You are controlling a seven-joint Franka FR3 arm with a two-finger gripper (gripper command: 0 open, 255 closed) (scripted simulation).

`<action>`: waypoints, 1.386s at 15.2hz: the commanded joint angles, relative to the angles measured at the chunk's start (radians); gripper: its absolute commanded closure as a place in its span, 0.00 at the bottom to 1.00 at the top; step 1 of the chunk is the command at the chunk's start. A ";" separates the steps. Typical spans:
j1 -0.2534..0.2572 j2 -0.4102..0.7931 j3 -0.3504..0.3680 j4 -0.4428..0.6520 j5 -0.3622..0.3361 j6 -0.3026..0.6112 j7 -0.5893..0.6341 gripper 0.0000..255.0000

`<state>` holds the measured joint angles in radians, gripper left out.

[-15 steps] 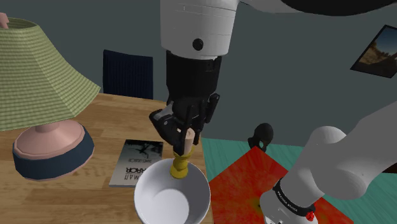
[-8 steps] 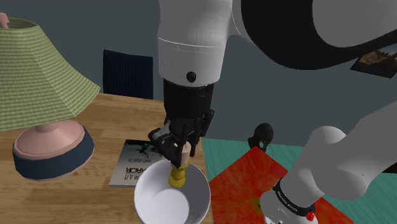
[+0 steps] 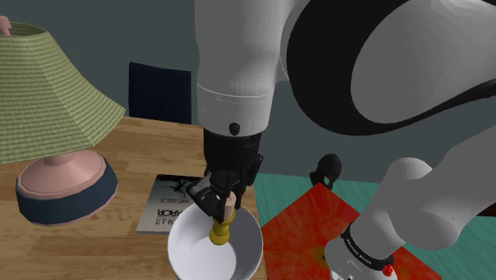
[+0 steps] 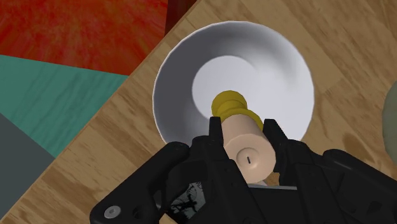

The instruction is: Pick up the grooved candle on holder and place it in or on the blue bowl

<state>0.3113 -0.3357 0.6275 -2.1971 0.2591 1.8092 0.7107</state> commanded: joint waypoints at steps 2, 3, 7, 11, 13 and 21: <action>0.000 0.002 0.001 -0.002 -0.001 0.004 0.000 1.00; 0.000 0.002 0.001 -0.002 -0.001 0.004 0.000 1.00; 0.000 0.002 0.001 -0.002 -0.001 0.004 0.000 0.00; 0.000 0.002 0.001 -0.002 -0.001 0.004 0.000 0.00; -0.005 0.000 -0.010 0.063 -0.008 -0.063 0.003 0.00; -0.010 0.004 -0.019 0.125 -0.016 -0.121 0.007 0.00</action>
<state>0.3011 -0.3313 0.6090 -2.0726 0.2429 1.6884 0.7173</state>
